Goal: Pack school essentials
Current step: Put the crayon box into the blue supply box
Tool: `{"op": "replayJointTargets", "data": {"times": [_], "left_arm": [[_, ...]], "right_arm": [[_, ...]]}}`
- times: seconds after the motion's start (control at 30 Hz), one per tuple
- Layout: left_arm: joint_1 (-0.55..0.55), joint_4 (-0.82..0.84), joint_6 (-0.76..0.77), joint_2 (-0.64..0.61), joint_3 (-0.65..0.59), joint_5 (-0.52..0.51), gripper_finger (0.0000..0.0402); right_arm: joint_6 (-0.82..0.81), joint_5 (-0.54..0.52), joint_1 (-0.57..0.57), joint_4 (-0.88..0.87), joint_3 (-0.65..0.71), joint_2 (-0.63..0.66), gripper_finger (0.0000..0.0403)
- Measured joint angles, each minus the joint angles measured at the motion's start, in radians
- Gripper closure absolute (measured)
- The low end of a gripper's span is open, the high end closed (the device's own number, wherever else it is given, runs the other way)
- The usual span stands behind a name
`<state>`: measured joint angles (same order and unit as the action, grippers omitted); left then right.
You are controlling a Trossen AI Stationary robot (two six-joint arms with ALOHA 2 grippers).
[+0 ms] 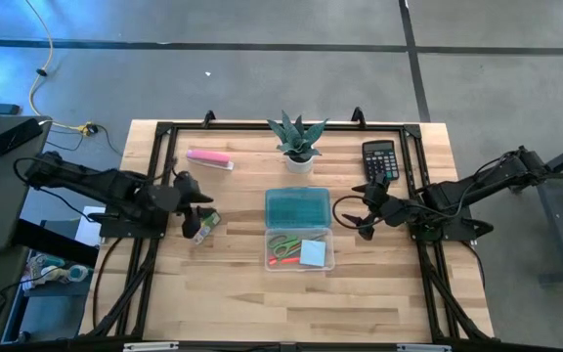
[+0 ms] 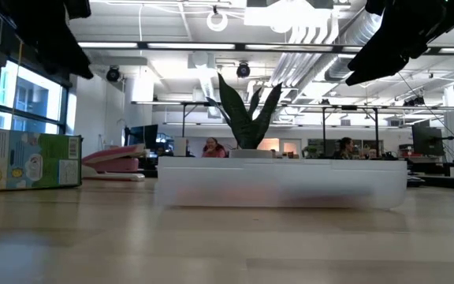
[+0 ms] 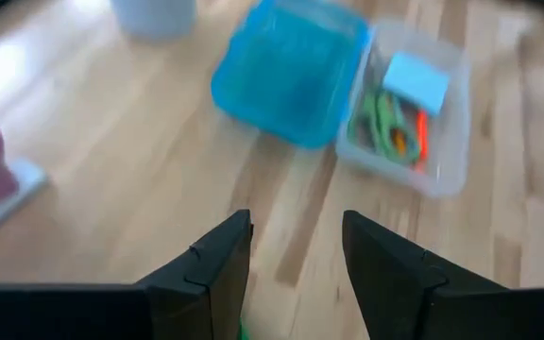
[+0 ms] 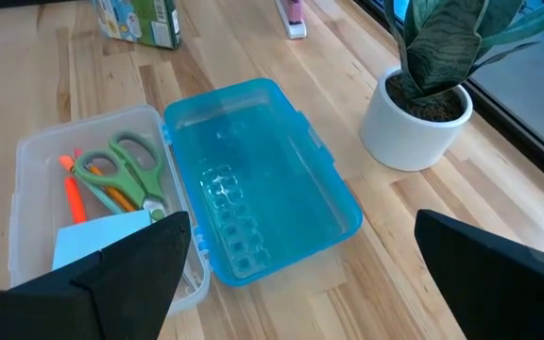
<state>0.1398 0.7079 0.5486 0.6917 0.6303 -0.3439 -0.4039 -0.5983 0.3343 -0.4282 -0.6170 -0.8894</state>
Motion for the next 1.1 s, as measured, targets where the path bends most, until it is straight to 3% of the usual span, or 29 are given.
{"op": "replayJointTargets", "data": {"times": [0.33,0.63,1.1], "left_arm": [[0.049,0.139,0.184,0.184,0.034,0.050,0.0245],[0.051,0.181,0.429,0.250,0.034,0.087,0.0245],[0.051,0.242,0.501,0.320,0.034,0.065,0.0245]], "right_arm": [[0.001,0.000,0.000,0.000,0.000,0.000,0.0003],[0.011,0.000,0.000,0.000,0.000,0.000,0.0003],[-0.018,0.000,0.000,0.000,0.000,0.000,0.0003]]}}
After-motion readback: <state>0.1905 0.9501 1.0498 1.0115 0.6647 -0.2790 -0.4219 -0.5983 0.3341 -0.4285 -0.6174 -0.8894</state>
